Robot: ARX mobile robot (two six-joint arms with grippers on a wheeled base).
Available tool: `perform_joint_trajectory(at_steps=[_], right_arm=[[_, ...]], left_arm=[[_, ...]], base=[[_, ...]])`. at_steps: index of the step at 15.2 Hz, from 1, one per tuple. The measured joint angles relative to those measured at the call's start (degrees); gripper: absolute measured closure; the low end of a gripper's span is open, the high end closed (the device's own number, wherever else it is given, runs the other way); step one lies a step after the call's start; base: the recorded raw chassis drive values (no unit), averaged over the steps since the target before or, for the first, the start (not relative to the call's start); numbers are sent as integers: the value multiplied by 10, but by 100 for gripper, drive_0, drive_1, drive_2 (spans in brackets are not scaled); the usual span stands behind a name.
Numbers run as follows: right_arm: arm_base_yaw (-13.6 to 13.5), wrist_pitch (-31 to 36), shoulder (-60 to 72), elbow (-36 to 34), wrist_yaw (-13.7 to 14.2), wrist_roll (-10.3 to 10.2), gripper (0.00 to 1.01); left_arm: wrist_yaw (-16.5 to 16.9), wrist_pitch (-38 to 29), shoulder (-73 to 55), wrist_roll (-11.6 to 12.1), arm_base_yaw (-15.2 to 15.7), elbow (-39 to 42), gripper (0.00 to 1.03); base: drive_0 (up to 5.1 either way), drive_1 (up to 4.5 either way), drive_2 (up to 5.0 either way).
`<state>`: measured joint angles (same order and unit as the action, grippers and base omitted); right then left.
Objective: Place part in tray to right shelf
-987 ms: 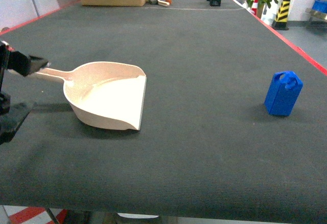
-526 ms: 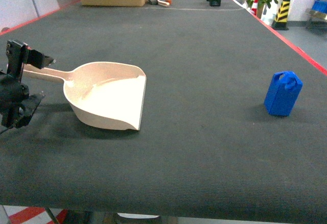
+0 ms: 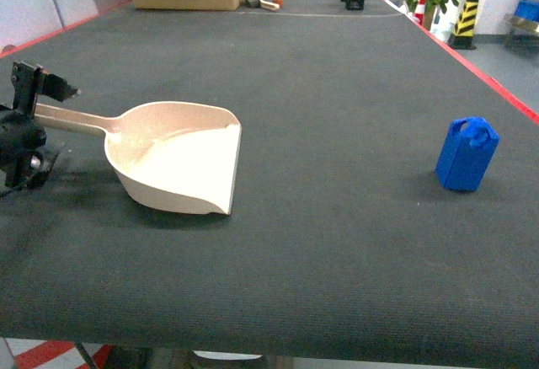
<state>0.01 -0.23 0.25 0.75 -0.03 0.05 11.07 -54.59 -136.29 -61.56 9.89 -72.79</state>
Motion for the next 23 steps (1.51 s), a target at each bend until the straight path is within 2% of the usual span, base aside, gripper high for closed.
perform_joint_trajectory(at_steps=[1,2,6,7,8,9,12,14,17,19,21,23], right_arm=[[0,0,0,0,0,0,3],[0,0,0,0,0,0,3],[0,0,0,0,0,0,3],[0,0,0,0,0,0,3],[0,0,0,0,0,0,3],[0,0,0,0,0,0,3],[0,0,0,0,0,0,3],[0,0,0,0,0,0,3],[0,0,0,0,0,0,3],[0,0,0,0,0,0,3],[0,0,0,0,0,0,3],[0,0,0,0,0,0,3]], left_arm=[[10,10,-11,0,1,-19,5],[13,29,-16,2,0,-36,10],[22,24,-31,5,-7,-58,64],[18,17,-29,-2,-9,-49,74],[27,-14,-20,-29,-9,-29,83],[27,-35,-2,-52,-11,-3,87],[28,-116,70,-65,-20,113,89],[29,-170,118,-87,-32,181,90],[34,-192,218,-136,-86,268,90],[36,-190,253,-160,-129,322,90],[38,-188,269,-165,-163,358,90],[49,-188,268,-162,-212,358,90]], base=[[0,0,0],[0,0,0],[0,0,0],[0,0,0],[0,0,0],[0,0,0],[0,0,0],[0,0,0],[0,0,0],[0,0,0],[0,0,0],[0,0,0]])
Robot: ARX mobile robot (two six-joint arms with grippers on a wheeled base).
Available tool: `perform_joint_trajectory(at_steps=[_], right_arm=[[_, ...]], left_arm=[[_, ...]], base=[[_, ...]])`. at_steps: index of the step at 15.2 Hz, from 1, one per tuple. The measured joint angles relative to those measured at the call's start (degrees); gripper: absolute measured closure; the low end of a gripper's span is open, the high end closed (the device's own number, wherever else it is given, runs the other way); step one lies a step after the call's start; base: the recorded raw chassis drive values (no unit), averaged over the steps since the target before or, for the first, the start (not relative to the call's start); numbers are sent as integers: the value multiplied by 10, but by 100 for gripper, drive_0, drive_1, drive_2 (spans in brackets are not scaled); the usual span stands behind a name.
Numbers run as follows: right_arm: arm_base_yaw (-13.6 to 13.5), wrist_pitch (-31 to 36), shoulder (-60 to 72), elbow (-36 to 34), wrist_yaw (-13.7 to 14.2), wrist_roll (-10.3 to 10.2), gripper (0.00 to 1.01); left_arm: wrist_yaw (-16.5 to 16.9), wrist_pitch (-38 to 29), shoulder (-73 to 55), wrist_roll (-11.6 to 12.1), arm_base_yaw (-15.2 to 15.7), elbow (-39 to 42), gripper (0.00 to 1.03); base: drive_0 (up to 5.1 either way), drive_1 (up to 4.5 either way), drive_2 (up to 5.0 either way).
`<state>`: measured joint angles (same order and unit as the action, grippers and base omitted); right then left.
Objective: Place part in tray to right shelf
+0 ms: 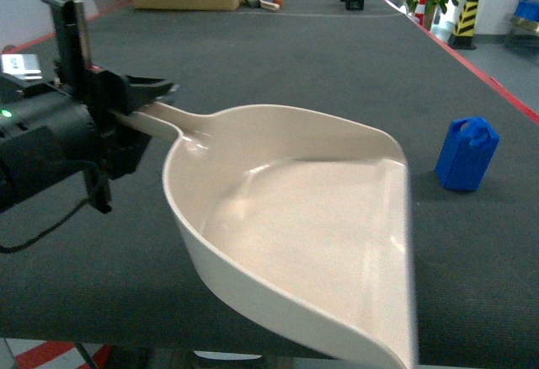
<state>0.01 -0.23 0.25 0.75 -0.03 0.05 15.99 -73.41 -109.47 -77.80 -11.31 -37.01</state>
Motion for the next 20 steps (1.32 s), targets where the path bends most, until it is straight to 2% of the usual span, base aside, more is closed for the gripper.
perform_joint_trajectory(at_steps=[2,6,8,12,13,14,15,16,20], right_arm=[[0,0,0,0,0,0,3],[0,0,0,0,0,0,3],[0,0,0,0,0,0,3],[0,0,0,0,0,0,3],[-55,-76,111,52,124,-2,3],[-60,-50,177,80,144,0,3],[-40,10,280,145,150,10,3],[-29,22,338,193,144,14,3],[8,33,611,357,48,-17,3]], left_arm=[[21,1,-16,-2,-27,-19,90],[9,-1,-18,2,-21,-62,90],[11,0,-13,20,-30,-61,90],[14,0,-10,32,-32,-61,90],[12,0,-10,32,-31,-61,90],[12,0,-10,33,-32,-60,90],[14,-1,-9,32,-32,-61,90],[13,1,-9,32,-32,-60,90],[12,0,-9,33,-32,-60,90]], base=[[0,0,0],[0,0,0],[0,0,0],[0,0,0],[0,0,0],[0,0,0],[0,0,0],[0,0,0],[0,0,0]])
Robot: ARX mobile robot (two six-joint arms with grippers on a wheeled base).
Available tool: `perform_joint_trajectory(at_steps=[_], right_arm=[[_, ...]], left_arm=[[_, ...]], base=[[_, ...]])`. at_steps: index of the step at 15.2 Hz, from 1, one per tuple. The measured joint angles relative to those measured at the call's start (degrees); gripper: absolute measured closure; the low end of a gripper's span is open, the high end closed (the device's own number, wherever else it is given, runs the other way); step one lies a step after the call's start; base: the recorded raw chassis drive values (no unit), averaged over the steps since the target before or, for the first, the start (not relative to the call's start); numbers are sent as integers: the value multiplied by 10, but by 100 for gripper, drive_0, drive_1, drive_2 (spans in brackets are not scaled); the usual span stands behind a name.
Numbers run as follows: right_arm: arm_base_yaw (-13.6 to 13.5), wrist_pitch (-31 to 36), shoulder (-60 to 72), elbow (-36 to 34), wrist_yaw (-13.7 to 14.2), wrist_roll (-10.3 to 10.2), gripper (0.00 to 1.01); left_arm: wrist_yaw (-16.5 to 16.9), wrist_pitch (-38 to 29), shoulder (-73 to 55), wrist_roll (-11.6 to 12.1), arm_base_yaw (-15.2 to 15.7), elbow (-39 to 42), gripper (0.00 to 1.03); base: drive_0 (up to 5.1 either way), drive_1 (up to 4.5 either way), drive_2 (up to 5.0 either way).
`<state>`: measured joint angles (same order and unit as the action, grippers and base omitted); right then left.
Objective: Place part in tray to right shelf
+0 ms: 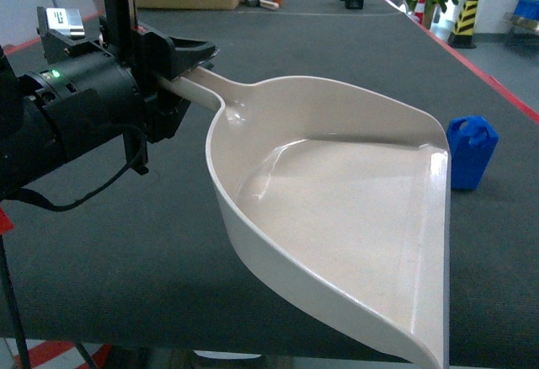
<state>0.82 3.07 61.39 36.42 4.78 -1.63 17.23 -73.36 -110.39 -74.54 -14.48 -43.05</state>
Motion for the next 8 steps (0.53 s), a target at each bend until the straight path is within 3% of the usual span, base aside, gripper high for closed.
perform_joint_trajectory(at_steps=[3,8], right_arm=[[0,16,145,103,-37,0,3],[4,-23,353,251,-63,-6,3]], left_arm=[[0,0,0,0,0,0,90],[0,0,0,0,0,0,90]], base=[[0,0,0],[0,0,0]])
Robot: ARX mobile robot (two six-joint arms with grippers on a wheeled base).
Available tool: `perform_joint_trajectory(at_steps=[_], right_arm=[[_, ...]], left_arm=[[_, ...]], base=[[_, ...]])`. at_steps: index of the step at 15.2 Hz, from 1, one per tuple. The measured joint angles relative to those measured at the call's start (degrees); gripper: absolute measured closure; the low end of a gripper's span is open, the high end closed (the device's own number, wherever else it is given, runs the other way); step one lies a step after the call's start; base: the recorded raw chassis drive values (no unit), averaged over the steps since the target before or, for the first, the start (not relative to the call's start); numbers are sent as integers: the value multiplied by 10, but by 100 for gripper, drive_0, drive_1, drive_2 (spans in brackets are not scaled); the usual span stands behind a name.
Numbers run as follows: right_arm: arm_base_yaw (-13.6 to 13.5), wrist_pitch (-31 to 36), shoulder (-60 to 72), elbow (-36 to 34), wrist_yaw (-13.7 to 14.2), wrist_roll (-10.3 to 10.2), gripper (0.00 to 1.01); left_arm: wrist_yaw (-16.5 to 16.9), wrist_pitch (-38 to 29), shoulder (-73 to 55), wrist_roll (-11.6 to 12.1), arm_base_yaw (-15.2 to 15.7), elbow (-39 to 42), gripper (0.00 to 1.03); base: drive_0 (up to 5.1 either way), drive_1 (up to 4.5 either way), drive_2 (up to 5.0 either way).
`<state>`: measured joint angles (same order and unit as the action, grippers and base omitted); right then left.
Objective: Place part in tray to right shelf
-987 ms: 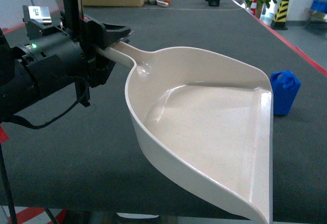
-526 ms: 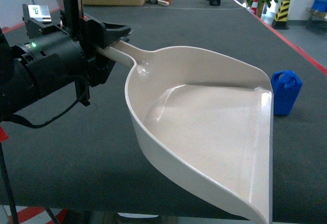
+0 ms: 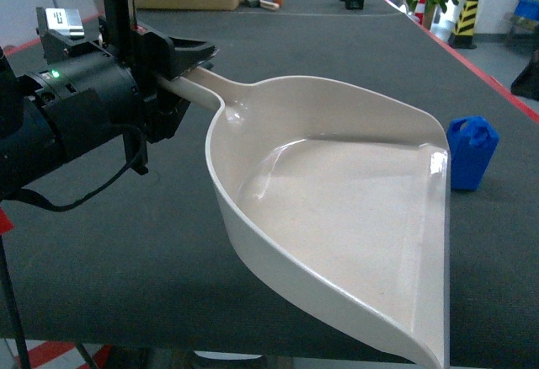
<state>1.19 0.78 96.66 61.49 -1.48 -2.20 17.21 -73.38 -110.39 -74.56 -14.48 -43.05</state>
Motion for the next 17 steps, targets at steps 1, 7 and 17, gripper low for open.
perform_joint_trajectory(at_steps=[1,7,17], right_arm=[[0,-12,45,40,-3,2,3],[-9,-67,194,201,-6,7,3],[-34,-32,228,174,36,-9,54]], left_arm=[[0,0,0,0,0,0,90],[0,0,0,0,0,0,90],[0,0,0,0,0,0,91]], base=[[0,0,0],[0,0,0],[0,0,0]])
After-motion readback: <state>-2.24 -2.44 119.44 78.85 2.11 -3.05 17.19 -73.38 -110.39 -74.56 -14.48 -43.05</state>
